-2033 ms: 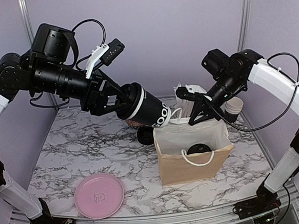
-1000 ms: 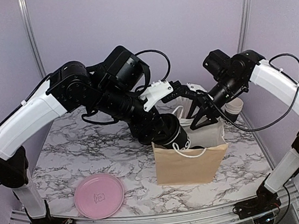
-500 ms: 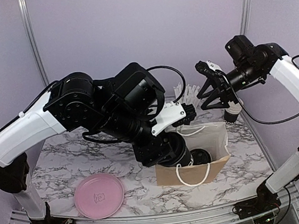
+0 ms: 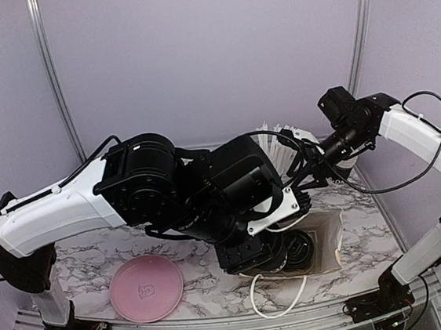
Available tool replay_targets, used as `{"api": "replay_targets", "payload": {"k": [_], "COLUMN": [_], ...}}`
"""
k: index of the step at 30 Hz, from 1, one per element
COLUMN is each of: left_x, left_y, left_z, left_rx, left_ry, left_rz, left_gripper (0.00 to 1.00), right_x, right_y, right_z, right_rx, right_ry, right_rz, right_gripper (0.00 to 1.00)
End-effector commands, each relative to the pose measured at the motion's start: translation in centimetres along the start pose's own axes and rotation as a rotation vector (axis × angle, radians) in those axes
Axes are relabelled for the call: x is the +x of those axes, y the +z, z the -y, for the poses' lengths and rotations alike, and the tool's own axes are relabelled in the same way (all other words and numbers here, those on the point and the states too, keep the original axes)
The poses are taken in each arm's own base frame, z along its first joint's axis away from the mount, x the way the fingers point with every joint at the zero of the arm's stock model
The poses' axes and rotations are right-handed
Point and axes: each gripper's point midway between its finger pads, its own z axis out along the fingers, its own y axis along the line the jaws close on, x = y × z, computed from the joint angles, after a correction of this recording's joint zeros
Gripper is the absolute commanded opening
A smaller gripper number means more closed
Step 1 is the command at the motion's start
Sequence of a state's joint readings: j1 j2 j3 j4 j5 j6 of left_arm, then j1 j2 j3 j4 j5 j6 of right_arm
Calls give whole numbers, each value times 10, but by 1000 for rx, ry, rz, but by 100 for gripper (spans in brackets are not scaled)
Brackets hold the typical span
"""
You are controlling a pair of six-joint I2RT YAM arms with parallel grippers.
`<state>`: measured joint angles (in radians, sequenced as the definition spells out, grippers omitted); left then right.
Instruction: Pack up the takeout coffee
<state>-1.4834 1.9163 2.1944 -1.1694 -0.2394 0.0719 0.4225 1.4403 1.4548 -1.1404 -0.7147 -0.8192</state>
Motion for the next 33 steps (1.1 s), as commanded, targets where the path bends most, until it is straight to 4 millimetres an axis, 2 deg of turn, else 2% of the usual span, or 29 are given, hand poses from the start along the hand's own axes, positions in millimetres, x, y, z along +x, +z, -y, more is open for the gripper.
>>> {"api": "replay_targets", "payload": {"k": [1, 6, 16, 22, 24, 28, 33], "left_x": [-6, 0, 12, 23, 31, 43, 40], "left_y": [-10, -3, -1, 1, 6, 20, 29], "left_z": [-5, -6, 21, 36, 34, 15, 5], "left_rx": [-131, -212, -164, -132, -160, -305, -393], "left_ry": [55, 120, 141, 129, 127, 149, 170], "left_rz": [8, -26, -46, -68, -91, -137, -136], "left_gripper": [57, 58, 54, 53, 53, 53, 52], "right_x": [-3, 1, 10, 12, 14, 23, 33], "right_y": [-2, 0, 16, 31, 34, 43, 54], "right_z": [-17, -23, 25, 26, 27, 29, 32], "right_rx": [-45, -58, 107, 41, 42, 53, 44], "right_ry": [-33, -34, 18, 40, 38, 32, 52], "right_rz": [51, 55, 14, 20, 17, -1, -20], "right_gripper": [52, 52, 52, 53, 53, 53, 53]}}
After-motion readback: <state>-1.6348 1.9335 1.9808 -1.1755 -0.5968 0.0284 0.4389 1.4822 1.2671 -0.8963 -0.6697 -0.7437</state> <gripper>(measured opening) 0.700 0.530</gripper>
